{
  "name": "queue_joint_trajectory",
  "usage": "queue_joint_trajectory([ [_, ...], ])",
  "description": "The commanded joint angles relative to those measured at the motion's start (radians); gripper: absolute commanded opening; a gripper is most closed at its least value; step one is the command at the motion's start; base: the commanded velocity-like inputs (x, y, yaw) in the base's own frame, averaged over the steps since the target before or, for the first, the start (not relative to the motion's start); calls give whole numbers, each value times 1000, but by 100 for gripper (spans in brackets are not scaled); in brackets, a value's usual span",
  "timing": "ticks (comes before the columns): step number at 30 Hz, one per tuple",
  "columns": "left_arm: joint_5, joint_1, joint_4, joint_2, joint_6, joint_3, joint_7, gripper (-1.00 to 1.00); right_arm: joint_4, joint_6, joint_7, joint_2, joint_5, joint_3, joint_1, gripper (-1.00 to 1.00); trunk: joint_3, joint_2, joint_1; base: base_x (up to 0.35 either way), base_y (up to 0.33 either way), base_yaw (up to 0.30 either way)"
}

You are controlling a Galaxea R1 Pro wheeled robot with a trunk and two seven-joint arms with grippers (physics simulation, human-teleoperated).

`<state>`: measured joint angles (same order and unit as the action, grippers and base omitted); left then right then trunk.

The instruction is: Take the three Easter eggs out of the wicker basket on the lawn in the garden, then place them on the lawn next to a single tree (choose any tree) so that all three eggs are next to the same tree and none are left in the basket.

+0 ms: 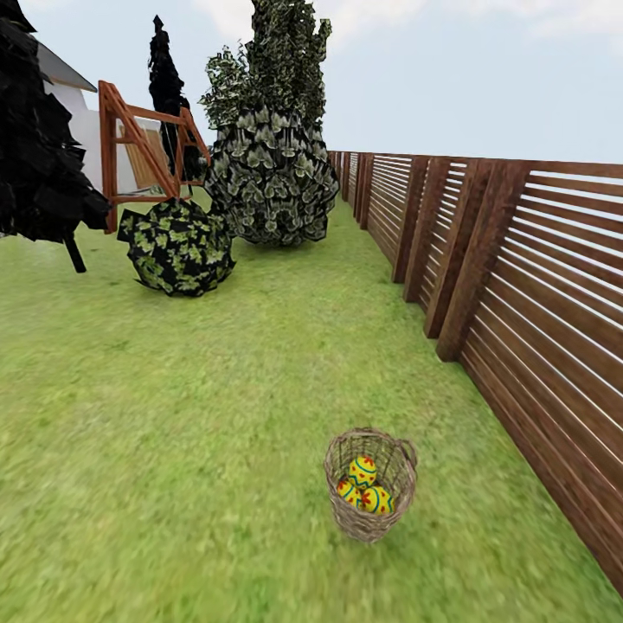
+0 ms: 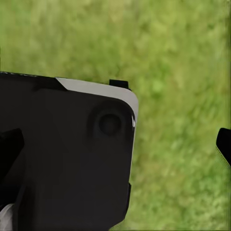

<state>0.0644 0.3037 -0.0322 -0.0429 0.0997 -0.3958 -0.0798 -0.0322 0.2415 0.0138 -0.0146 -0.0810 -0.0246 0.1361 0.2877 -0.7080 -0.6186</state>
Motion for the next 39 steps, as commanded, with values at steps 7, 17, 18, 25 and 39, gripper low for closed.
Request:
queue_joint_trajectory([
  [7, 0, 0, 0, 0, 0, 0, 0, 100, 0, 0, 0, 1, -1, 0, 0, 100, 0, 0, 0, 333, 0, 0],
  [17, -2, 0, -72, 9, 16, 1, -12, 100, -168, -193, 0, -14, 9, 8, 42, 100, 0, 0, 0, 43, 0, 0],
  [18, -2, 0, -89, 9, 19, 2, -12, 100, -201, -231, 0, -18, 10, 9, 45, 100, 0, 0, 0, 0, 0, 0],
  [25, -2, 17, -379, 24, 201, 2, -12, 100, -752, -700, 6, -36, 24, 139, 57, 100, 0, 0, 0, 0, 0, 0],
  [39, 147, 34, -1121, 127, 449, 8, 0, 100, -1062, -874, 127, -34, 24, 227, 349, 100, 0, 0, 0, 0, 0, 0],
])
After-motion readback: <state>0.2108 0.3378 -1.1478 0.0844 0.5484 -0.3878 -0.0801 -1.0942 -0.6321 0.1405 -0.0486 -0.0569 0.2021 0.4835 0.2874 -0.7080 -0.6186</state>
